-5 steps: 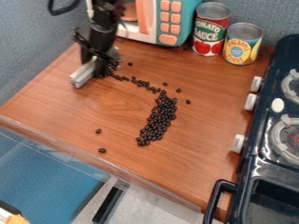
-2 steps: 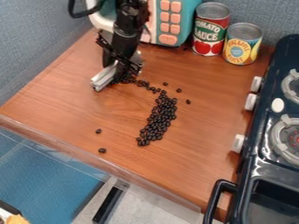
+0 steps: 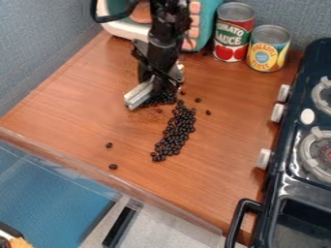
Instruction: Sweep into pile
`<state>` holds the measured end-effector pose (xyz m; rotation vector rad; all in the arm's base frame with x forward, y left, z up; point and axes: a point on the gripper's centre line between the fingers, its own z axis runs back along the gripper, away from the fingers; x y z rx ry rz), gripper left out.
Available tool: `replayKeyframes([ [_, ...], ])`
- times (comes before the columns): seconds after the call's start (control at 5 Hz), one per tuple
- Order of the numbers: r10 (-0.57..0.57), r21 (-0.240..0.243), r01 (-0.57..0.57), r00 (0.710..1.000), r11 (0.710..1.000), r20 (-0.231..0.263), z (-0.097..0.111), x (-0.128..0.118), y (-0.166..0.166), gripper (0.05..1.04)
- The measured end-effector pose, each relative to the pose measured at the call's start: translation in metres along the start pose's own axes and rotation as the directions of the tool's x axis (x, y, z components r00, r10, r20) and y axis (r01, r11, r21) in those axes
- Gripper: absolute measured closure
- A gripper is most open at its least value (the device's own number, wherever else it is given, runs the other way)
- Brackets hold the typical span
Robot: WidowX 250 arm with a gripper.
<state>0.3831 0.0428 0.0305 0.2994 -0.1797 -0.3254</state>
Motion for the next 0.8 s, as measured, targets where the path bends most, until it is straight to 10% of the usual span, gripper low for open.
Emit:
replayKeyframes([
  [0.8,-0.046,-0.012,0.047,0.997,0.999,0.056,0.020,0.001,-0.028,0.714],
])
